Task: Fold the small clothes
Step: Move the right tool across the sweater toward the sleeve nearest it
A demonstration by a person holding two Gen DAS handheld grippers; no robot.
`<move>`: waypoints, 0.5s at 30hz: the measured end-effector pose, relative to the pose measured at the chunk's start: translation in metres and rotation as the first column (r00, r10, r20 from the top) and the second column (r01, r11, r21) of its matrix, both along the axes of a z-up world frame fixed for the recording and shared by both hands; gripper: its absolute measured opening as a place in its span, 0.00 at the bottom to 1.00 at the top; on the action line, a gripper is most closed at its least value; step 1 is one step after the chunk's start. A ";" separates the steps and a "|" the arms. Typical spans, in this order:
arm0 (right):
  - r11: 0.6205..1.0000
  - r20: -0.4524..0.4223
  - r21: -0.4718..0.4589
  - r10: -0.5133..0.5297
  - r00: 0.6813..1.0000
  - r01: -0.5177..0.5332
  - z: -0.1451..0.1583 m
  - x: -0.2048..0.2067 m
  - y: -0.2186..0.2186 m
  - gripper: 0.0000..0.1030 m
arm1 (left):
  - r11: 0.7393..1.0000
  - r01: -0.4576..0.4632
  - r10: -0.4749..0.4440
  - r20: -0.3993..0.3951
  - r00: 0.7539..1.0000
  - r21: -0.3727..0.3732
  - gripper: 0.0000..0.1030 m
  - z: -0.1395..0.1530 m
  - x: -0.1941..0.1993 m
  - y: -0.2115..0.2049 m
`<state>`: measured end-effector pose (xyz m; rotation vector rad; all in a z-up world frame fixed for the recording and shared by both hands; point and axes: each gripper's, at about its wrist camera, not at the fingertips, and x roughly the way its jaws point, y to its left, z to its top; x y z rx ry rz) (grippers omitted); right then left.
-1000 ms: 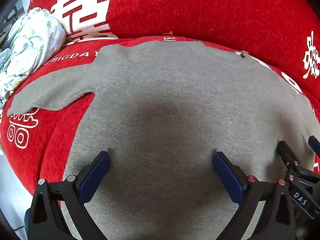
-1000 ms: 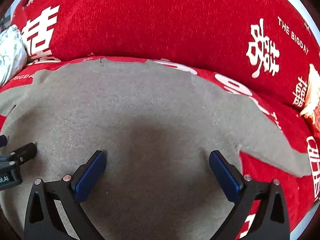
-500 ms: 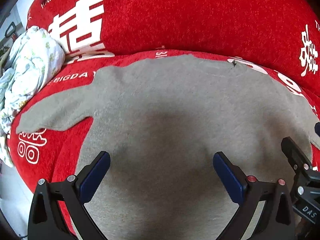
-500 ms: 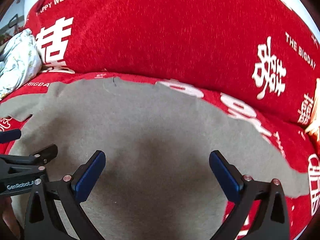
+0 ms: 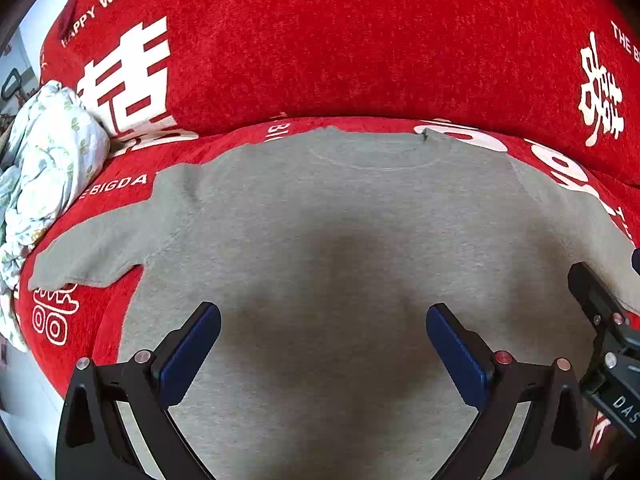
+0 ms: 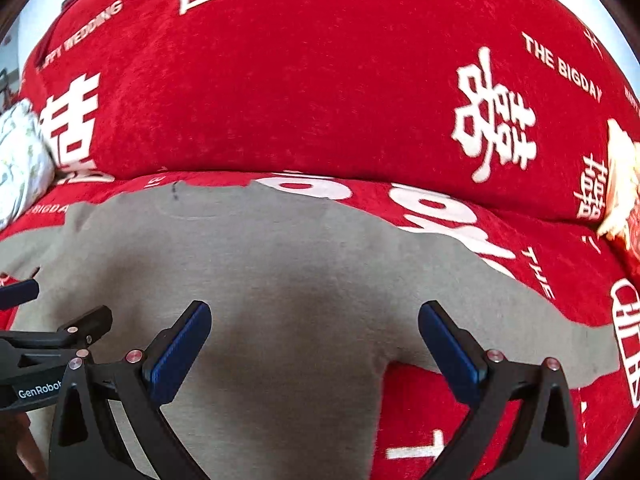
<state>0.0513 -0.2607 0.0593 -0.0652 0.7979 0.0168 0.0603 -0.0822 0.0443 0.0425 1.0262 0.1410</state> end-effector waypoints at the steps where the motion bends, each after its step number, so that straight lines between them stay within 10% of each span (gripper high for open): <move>1: 1.000 -0.001 0.006 -0.010 1.000 0.010 0.000 0.001 -0.006 1.00 | 1.000 0.000 0.000 -0.001 1.000 -0.002 1.00 0.000 0.001 -0.002; 15: 0.994 -0.034 0.003 -0.110 0.993 0.111 -0.005 0.008 -0.056 1.00 | 0.999 0.052 -0.052 -0.015 0.999 0.004 1.00 0.003 0.015 -0.038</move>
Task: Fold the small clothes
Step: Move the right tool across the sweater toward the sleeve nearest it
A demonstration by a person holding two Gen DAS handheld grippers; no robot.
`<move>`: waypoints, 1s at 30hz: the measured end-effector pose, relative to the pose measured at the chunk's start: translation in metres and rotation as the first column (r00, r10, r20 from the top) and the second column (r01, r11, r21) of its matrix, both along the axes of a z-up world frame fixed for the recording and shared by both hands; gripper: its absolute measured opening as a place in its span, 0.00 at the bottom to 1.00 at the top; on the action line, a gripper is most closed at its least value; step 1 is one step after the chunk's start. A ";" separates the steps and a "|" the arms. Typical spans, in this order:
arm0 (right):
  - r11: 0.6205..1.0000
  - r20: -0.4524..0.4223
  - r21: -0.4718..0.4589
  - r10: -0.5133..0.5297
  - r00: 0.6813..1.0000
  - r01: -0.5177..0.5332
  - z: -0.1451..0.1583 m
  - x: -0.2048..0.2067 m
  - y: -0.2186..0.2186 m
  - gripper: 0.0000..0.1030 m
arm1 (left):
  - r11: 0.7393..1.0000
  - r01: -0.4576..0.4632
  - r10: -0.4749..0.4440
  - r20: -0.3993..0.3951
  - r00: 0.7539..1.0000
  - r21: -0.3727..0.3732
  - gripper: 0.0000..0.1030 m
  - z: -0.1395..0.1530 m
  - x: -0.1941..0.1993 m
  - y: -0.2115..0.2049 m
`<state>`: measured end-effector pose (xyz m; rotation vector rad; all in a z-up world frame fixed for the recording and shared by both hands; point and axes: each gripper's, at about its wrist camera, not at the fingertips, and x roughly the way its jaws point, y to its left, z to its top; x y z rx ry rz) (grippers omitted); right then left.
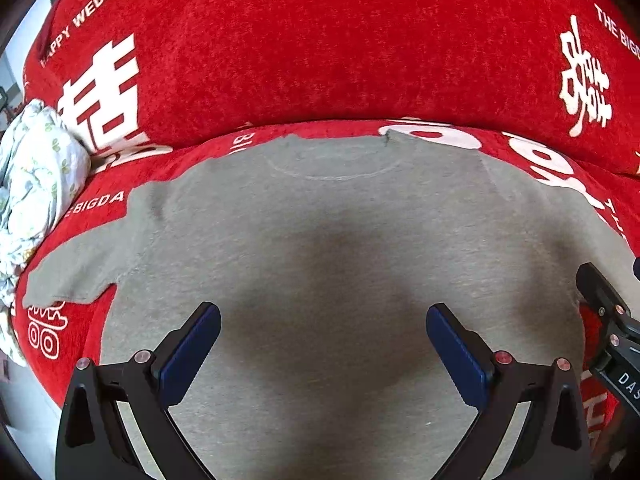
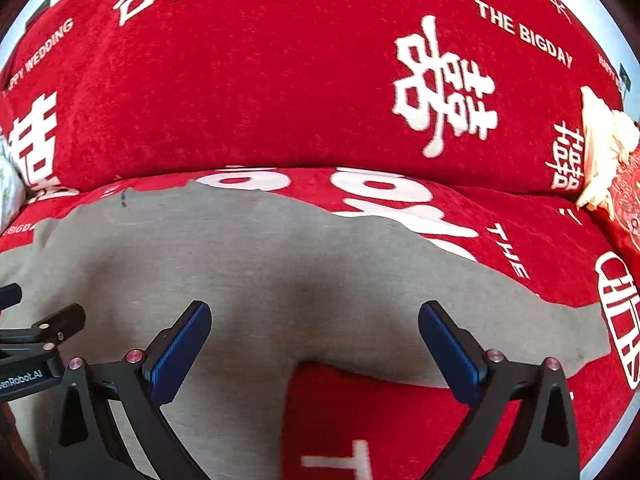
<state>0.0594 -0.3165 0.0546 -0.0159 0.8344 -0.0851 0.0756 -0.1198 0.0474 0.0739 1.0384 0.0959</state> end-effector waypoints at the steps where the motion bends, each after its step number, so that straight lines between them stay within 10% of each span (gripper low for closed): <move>1: 1.000 -0.002 0.004 -0.010 1.000 0.010 0.000 0.001 -0.005 1.00 | 1.000 0.005 -0.005 -0.002 1.000 0.000 1.00 0.000 0.001 -0.003; 30: 0.957 -0.053 0.081 -0.274 0.960 0.278 -0.021 -0.009 -0.140 1.00 | 0.987 0.159 -0.159 -0.031 0.987 0.003 1.00 -0.010 0.014 -0.112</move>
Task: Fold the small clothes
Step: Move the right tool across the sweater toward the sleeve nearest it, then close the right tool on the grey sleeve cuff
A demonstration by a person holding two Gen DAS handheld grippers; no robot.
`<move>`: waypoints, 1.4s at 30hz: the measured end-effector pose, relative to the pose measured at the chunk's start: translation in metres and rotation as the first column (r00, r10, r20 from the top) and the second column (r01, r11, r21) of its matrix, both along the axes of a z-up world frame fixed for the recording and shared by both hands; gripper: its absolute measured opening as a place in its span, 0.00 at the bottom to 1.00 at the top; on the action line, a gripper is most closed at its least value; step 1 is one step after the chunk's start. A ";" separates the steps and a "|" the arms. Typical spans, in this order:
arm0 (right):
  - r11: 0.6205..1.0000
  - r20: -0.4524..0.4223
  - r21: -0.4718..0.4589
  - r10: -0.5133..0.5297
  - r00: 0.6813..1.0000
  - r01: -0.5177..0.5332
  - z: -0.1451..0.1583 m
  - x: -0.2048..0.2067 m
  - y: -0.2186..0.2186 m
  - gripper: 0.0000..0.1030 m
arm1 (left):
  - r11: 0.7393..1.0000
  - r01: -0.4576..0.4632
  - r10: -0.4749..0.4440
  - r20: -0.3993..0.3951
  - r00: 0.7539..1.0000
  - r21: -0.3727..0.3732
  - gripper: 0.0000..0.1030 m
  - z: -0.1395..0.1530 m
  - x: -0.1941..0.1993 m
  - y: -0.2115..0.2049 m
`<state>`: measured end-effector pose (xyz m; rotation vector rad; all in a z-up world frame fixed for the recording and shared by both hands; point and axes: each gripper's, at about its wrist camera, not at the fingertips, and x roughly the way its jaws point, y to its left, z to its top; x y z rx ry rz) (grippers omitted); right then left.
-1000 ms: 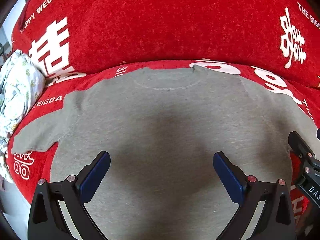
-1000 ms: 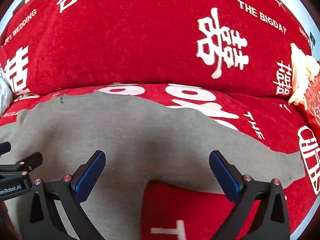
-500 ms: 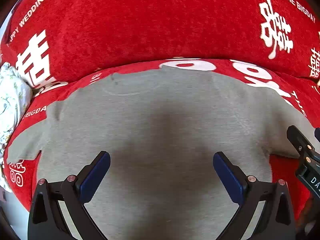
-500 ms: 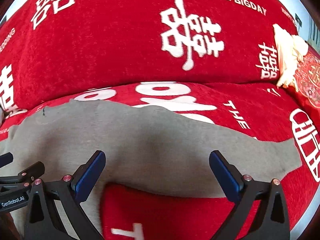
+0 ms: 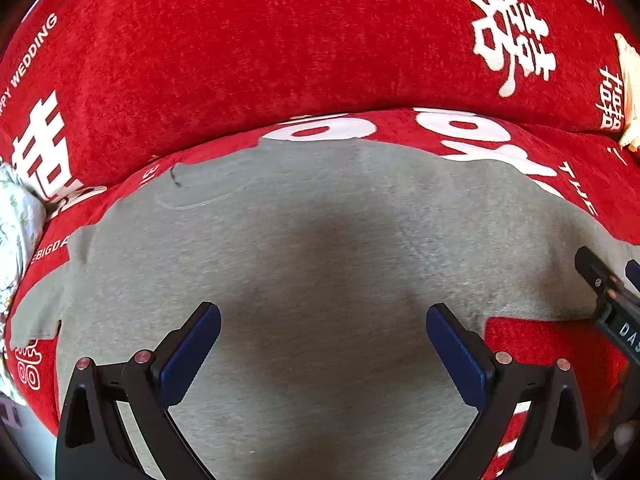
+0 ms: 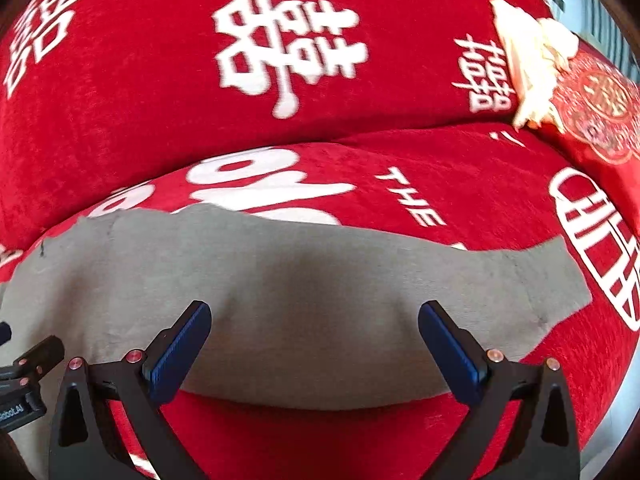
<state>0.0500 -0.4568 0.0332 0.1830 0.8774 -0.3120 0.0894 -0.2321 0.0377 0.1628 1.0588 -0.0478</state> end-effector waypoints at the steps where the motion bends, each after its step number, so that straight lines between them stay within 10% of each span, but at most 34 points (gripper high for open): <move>1: 1.000 0.000 0.004 -0.008 1.000 0.008 0.000 -0.001 -0.004 1.00 | 1.000 0.004 -0.004 -0.004 1.000 -0.002 1.00 -0.001 0.001 -0.004; 42: 0.932 -0.105 0.029 -0.358 0.928 0.362 -0.020 -0.043 -0.151 1.00 | 0.994 0.103 -0.104 -0.038 0.994 -0.027 1.00 -0.018 0.022 -0.097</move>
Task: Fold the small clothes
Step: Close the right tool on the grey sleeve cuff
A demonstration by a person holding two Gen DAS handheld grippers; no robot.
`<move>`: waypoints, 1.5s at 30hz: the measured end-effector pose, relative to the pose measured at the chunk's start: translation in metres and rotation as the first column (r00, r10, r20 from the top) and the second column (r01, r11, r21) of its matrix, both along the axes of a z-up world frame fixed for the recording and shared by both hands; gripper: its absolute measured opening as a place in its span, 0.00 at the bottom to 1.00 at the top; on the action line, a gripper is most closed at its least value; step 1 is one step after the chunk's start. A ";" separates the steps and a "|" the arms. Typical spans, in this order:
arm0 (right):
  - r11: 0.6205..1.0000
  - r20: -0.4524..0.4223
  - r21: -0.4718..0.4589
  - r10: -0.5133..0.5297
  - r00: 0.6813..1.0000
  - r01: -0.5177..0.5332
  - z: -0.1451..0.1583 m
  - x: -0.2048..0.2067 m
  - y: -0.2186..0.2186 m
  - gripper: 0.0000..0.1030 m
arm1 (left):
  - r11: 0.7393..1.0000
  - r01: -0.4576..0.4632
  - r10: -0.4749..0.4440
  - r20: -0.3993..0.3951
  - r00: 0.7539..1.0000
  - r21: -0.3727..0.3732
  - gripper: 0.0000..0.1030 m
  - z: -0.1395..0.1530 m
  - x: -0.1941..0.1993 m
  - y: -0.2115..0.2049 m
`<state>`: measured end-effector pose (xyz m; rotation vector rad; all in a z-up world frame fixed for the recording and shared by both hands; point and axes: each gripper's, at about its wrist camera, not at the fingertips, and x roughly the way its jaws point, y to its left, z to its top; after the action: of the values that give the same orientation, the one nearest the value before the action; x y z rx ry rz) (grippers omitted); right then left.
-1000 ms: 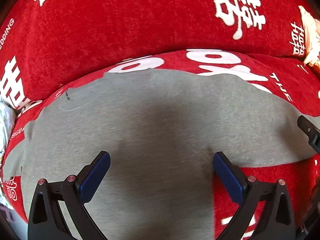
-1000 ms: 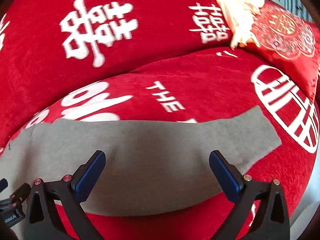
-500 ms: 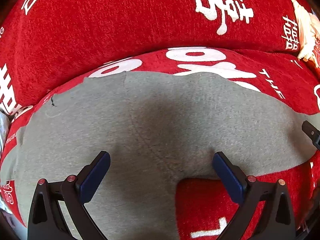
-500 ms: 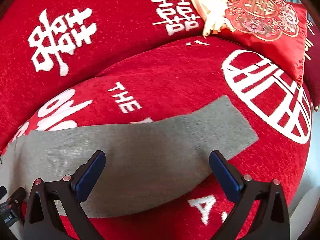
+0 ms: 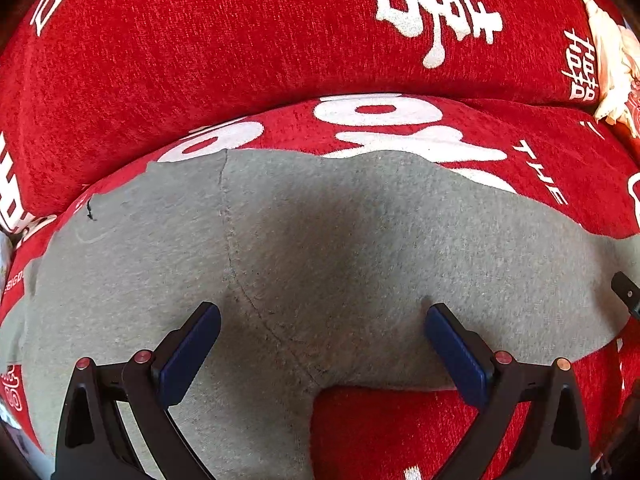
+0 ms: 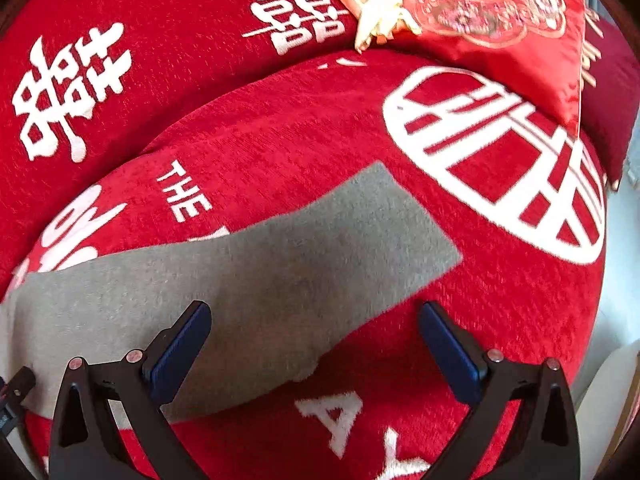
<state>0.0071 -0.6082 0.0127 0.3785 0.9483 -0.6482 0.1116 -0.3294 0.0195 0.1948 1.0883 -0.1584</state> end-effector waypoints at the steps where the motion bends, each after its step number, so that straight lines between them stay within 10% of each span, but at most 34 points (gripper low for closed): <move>1: 1.000 0.000 -0.002 0.004 1.000 -0.004 -0.001 0.002 0.001 1.00 | 1.000 0.002 -0.002 0.001 1.000 0.001 1.00 0.000 0.000 0.000; 12: 0.999 0.051 -0.041 0.014 0.999 -0.011 0.000 0.018 -0.019 0.92 | 1.000 -0.002 0.002 0.000 1.000 -0.004 1.00 -0.002 0.006 0.007; 13: 0.998 0.041 -0.062 0.013 0.999 -0.010 0.001 0.019 -0.019 0.82 | 1.000 -0.009 0.009 -0.003 1.000 -0.010 1.00 -0.002 0.007 0.009; 16: 0.994 -0.006 -0.102 0.037 0.999 -0.037 0.000 0.024 -0.023 0.07 | 0.999 -0.025 0.025 -0.013 1.000 -0.024 1.00 -0.003 0.009 0.015; 21: 1.000 0.097 0.003 0.004 0.995 -0.005 0.012 0.011 -0.041 0.06 | 0.999 -0.043 0.043 0.000 0.999 -0.008 1.00 0.000 0.008 0.032; 29: 0.976 0.087 -0.200 -0.075 0.993 0.092 0.039 0.009 -0.032 0.06 | 0.987 -0.159 0.159 -0.001 0.987 0.018 1.00 -0.001 0.009 0.105; 37: 0.982 0.285 0.186 -0.034 0.958 -0.021 0.046 0.002 -0.025 0.06 | 0.972 -0.234 0.234 0.004 0.972 0.017 1.00 -0.004 -0.012 0.200; 45: 0.935 0.318 0.346 -0.031 0.948 -0.085 0.033 -0.001 0.012 0.06 | 0.951 -0.307 0.307 0.004 0.952 -0.029 1.00 -0.006 -0.038 0.296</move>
<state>0.0062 -0.5961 0.0456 0.7685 0.7551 -0.3696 0.0732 -0.0330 0.0135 -0.0009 1.0939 0.1071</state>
